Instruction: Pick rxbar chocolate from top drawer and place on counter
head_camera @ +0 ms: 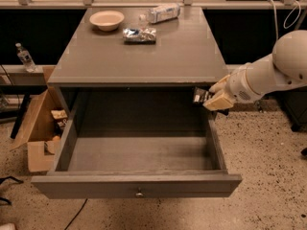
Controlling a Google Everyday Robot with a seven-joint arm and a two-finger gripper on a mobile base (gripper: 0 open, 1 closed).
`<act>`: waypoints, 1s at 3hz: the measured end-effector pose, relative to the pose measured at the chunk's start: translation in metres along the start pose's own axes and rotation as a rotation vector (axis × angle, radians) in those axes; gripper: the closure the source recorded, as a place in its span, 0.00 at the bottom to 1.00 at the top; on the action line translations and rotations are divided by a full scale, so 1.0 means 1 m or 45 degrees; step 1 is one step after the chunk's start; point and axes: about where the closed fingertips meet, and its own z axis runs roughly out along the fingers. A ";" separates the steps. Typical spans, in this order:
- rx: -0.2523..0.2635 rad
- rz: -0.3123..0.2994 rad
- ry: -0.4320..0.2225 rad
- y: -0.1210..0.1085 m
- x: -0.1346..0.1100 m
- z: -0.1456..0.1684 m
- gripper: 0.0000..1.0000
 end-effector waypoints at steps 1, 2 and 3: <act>0.000 0.000 -0.001 0.000 0.000 0.000 1.00; 0.031 -0.031 -0.060 -0.011 -0.022 -0.027 1.00; 0.092 -0.091 -0.123 -0.034 -0.064 -0.067 1.00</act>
Offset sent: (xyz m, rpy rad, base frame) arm 0.0041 -0.0052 0.0630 0.0524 -0.0922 0.0174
